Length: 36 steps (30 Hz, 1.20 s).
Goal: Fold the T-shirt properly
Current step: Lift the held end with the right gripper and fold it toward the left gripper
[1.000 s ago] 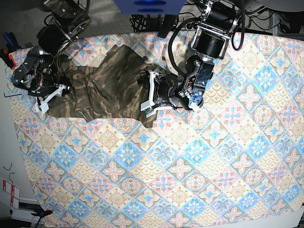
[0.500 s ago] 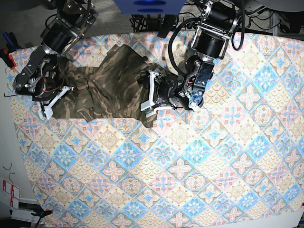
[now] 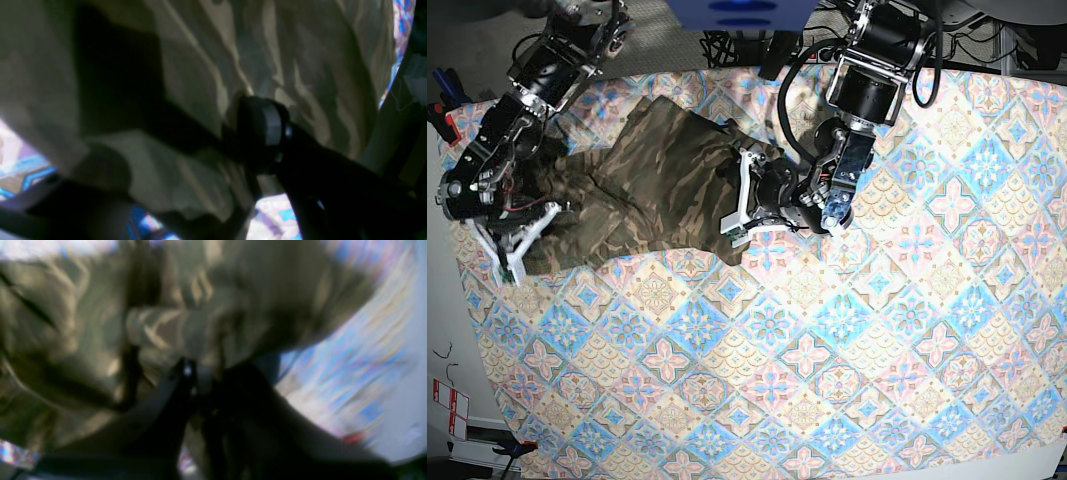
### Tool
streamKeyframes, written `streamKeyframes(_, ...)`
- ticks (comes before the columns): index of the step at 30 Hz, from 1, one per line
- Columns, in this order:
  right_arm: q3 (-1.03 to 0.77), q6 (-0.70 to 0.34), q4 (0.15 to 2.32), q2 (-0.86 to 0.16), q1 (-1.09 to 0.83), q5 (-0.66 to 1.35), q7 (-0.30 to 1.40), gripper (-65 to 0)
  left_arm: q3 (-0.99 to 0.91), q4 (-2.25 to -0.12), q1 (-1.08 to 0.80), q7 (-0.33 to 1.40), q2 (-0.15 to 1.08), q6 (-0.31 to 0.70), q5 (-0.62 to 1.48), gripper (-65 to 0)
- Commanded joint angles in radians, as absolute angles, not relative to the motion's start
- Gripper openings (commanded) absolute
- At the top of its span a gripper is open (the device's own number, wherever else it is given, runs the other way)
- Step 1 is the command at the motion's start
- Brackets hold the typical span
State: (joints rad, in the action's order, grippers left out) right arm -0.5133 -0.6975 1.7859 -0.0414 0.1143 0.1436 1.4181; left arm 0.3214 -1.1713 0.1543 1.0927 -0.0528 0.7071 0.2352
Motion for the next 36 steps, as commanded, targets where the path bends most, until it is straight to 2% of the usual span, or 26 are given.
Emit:
streamKeyframes(1,-0.483,-0.698,1.824,-0.053,0.130,0.162,1.396,-62.8,0.328,-1.167,0.154,1.116,-0.064,0.698,0.206,-32.3)
streamKeyframes(15,-0.019,-0.698,1.937,-0.056,-0.041,0.159,1.396,-62.8,0.320,-1.165,0.166,1.113,-0.087,0.698,0.114,-32.3)
streamKeyframes(26,0.466,-0.698,1.934,-0.073,0.018,0.159,1.396,-62.8,0.283,-1.167,0.162,1.116,-0.079,0.698,0.119,-32.3)
streamKeyframes(31,0.507,-0.698,1.873,-0.073,0.031,0.159,1.396,-62.8,0.105,-1.171,0.148,1.118,-0.035,0.698,0.125,-32.3)
streamKeyframes(36,0.510,-0.698,1.758,-0.074,0.051,0.159,1.372,-62.8,0.087,-1.253,0.102,1.118,0.033,0.698,0.139,-32.3)
